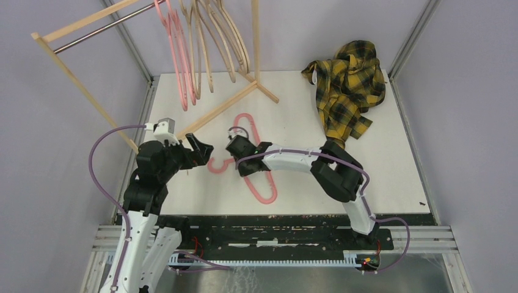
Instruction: Organize the hangers
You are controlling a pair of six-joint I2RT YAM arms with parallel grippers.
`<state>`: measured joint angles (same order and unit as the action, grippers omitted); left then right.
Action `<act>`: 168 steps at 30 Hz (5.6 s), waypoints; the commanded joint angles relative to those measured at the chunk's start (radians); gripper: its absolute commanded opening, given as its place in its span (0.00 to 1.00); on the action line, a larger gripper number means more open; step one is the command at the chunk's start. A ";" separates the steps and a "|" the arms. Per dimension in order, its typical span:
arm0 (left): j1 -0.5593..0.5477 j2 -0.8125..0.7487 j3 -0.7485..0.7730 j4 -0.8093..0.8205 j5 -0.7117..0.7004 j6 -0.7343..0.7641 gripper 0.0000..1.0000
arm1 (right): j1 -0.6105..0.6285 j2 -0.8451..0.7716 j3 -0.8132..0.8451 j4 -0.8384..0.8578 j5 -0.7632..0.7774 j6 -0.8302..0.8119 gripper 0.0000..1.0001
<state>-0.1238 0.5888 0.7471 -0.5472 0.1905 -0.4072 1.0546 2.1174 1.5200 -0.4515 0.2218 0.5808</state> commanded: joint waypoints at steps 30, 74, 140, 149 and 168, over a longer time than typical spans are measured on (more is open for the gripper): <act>0.003 -0.033 -0.146 0.164 0.269 -0.120 0.97 | -0.295 0.010 0.392 -0.144 -0.036 0.084 0.69; 0.000 -0.008 -0.161 0.204 0.337 -0.132 0.87 | -0.439 0.223 0.202 0.105 -0.188 0.311 0.01; -0.337 0.157 -0.253 0.409 0.055 -0.244 0.82 | -0.507 0.103 0.159 -0.146 -0.030 -0.156 0.01; -0.400 0.184 -0.317 0.504 0.016 -0.288 0.81 | -0.530 -0.051 0.142 -0.092 -0.137 -0.078 0.01; -0.555 0.394 -0.477 1.060 -0.160 -0.378 0.82 | -0.538 -0.176 0.075 -0.030 -0.266 0.011 0.01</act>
<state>-0.6472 0.9520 0.2848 0.2661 0.1051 -0.7296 0.5213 2.0037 1.6089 -0.5411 0.0113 0.5438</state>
